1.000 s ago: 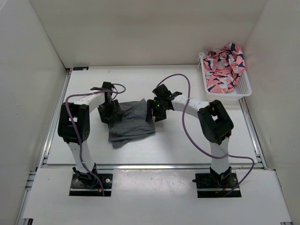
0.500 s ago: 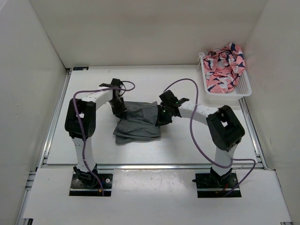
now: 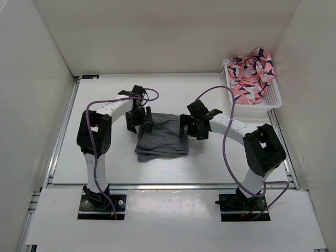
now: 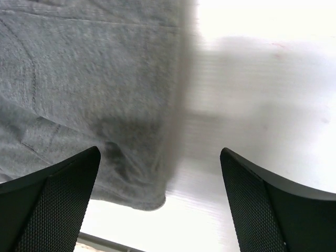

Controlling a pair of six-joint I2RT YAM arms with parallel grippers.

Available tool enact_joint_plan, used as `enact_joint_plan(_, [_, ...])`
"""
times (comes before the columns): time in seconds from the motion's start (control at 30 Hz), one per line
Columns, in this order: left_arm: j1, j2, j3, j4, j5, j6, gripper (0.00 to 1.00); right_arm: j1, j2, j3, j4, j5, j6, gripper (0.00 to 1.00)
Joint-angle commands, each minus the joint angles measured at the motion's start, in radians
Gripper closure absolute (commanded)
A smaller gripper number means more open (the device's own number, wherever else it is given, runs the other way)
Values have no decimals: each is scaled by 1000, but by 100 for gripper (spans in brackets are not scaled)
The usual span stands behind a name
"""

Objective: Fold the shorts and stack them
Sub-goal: Fold the shorts

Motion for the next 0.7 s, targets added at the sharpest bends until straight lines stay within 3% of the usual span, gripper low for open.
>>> enact_joint_plan(0.0, [8, -120, 37, -48, -79, 5, 6, -3, -89, 41, -53, 77, -10, 0])
enact_joint_plan(0.27, [8, -424, -35, -100, -155, 14, 3, -32, -368, 41, -209, 331, -10, 0])
enact_joint_plan(0.43, [8, -656, -102, -109, -252, 5, 1, -83, -587, 41, -366, 601, -10, 0])
enact_joint_plan(0.67, [17, -913, -170, -109, -281, -39, 1, -95, -807, 23, -556, 761, 35, 0])
